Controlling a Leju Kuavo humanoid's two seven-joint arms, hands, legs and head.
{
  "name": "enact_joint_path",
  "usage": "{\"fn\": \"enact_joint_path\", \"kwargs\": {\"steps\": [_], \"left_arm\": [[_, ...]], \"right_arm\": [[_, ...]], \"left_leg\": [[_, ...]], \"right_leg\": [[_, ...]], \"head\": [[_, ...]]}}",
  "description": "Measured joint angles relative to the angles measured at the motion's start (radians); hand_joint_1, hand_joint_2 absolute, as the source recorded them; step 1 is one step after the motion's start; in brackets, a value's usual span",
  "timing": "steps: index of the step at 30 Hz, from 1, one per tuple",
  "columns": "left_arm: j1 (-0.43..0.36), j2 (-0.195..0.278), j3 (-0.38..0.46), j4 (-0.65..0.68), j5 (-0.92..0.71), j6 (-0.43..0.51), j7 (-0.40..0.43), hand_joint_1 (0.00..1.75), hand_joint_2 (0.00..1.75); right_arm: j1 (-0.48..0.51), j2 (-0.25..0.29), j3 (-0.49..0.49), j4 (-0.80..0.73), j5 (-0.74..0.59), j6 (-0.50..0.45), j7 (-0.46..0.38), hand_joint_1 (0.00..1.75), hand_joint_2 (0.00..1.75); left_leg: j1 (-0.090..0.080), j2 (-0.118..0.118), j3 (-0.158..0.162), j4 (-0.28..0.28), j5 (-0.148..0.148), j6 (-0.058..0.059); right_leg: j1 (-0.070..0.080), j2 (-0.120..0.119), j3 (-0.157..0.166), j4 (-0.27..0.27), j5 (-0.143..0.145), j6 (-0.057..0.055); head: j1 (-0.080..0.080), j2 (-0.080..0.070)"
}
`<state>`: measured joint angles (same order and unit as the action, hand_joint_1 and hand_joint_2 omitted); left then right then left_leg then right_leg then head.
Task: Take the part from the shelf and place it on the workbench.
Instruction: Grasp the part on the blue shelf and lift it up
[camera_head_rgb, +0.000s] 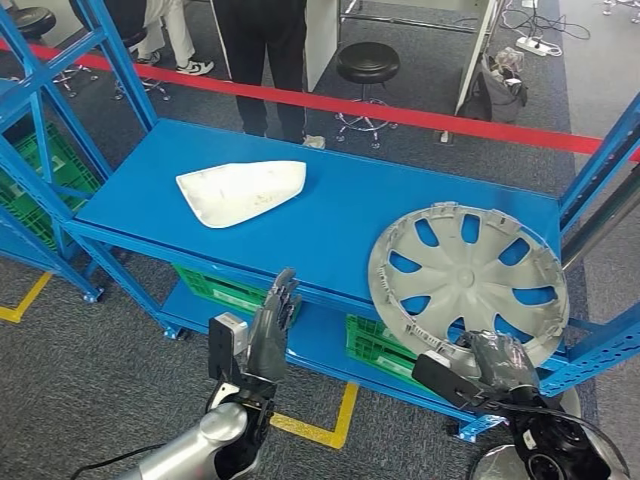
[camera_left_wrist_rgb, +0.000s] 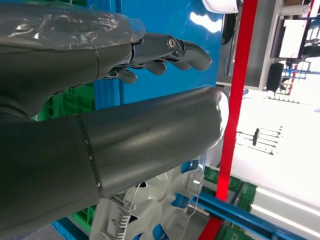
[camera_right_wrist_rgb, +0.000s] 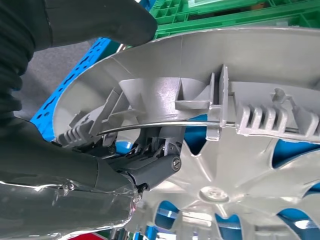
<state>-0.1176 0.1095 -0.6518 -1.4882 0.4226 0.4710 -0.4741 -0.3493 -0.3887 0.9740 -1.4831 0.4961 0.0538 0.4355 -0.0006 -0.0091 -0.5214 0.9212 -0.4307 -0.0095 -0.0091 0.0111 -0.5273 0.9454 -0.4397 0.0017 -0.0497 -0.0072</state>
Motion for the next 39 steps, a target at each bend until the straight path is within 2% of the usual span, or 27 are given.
{"fn": "enact_joint_path", "kwargs": {"steps": [22, 28, 33, 39], "left_arm": [[0.0, -0.005, 0.0, 0.004, -0.004, -0.006, 0.002, 0.0, 0.0], [0.007, -0.004, 0.0, 0.005, 0.003, 0.014, -0.023, 0.0, 0.0], [0.007, -0.007, 0.0, 0.007, -0.005, 0.014, -0.035, 0.0, 0.0], [-0.003, -0.012, 0.0, 0.007, -0.032, 0.006, -0.031, 0.0, 0.0]], "right_arm": [[0.023, -0.003, -0.034, -0.014, 0.003, -0.018, -0.007, 1.75, 1.75], [0.02, -0.016, -0.102, -0.081, -0.019, -0.189, -0.078, 1.75, 1.75], [-0.012, -0.013, -0.16, -0.134, 0.031, -0.237, -0.175, 1.75, 1.75], [-0.065, 0.021, -0.188, -0.17, 0.064, -0.284, -0.265, 1.75, 1.75]], "left_leg": [[0.0, 0.0, -0.001, 0.001, -0.001, 0.001], [-0.001, -0.001, -0.004, 0.002, -0.001, 0.002], [-0.001, -0.001, -0.005, 0.002, -0.001, 0.002], [-0.001, -0.001, -0.005, 0.003, -0.001, 0.002]], "right_leg": [[0.0, -0.001, 0.0, 0.0, -0.001, 0.001], [0.0, -0.002, -0.002, 0.0, 0.0, 0.003], [0.0, -0.002, -0.002, 0.0, 0.001, 0.003], [-0.001, -0.001, -0.003, 0.0, 0.001, 0.003]], "head": [[0.0, 0.0], [0.0, 0.0], [0.0, 0.0], [0.0, 0.0]]}}
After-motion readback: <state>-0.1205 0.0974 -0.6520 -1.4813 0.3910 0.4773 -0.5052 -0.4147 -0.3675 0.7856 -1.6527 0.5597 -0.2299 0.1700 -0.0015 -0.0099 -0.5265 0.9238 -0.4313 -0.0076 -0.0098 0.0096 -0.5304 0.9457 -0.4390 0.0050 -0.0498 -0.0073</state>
